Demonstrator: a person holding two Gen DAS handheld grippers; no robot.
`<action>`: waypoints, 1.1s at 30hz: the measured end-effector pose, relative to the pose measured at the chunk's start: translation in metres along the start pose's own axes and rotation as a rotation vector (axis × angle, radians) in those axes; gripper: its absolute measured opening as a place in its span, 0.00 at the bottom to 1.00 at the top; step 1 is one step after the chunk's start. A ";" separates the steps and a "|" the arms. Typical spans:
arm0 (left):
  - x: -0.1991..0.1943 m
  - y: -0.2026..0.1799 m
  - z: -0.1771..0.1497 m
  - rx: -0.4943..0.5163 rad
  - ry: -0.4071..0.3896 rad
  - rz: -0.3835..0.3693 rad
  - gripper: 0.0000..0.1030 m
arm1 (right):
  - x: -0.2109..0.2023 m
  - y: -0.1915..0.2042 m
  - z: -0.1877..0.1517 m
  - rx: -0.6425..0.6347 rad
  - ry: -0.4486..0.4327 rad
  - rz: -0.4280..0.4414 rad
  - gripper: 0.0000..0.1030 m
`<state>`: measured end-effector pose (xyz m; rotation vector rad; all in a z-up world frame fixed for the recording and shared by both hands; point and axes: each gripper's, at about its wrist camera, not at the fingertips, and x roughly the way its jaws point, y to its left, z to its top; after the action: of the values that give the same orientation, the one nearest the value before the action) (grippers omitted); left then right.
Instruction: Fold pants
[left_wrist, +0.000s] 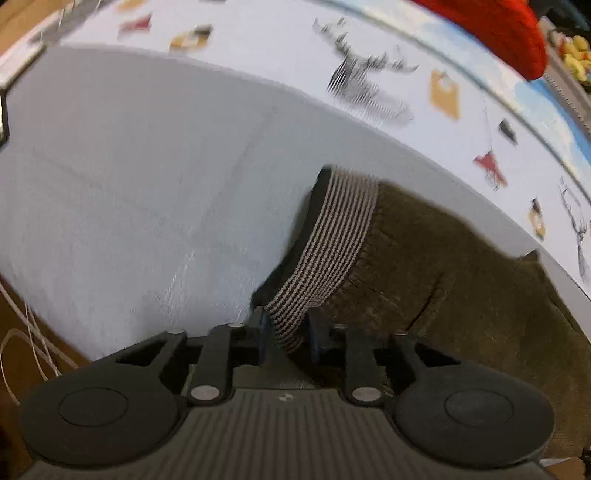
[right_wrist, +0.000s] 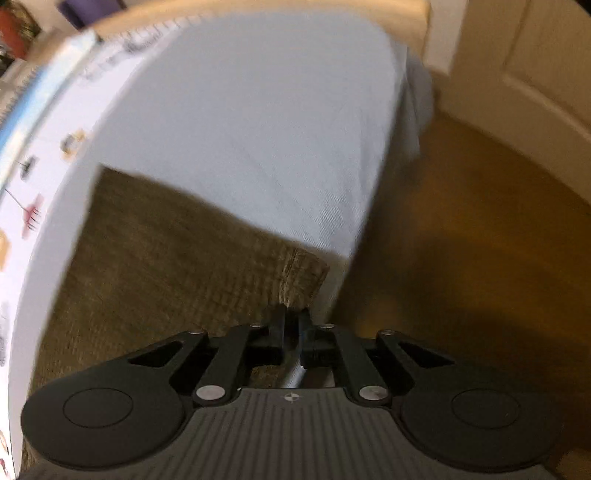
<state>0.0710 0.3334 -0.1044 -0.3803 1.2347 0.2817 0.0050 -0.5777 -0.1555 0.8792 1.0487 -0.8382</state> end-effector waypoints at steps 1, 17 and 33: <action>-0.008 -0.005 0.001 0.015 -0.048 0.012 0.35 | -0.004 0.002 0.000 -0.006 -0.019 0.007 0.13; 0.043 -0.023 0.034 0.108 -0.004 -0.119 0.79 | 0.007 0.012 0.023 -0.078 -0.141 -0.013 0.53; 0.070 -0.053 0.030 0.342 -0.033 -0.120 0.50 | 0.026 0.066 0.019 -0.603 -0.160 0.131 0.21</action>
<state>0.1398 0.2988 -0.1557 -0.1520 1.1962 -0.0281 0.0781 -0.5717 -0.1623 0.3569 1.0105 -0.4304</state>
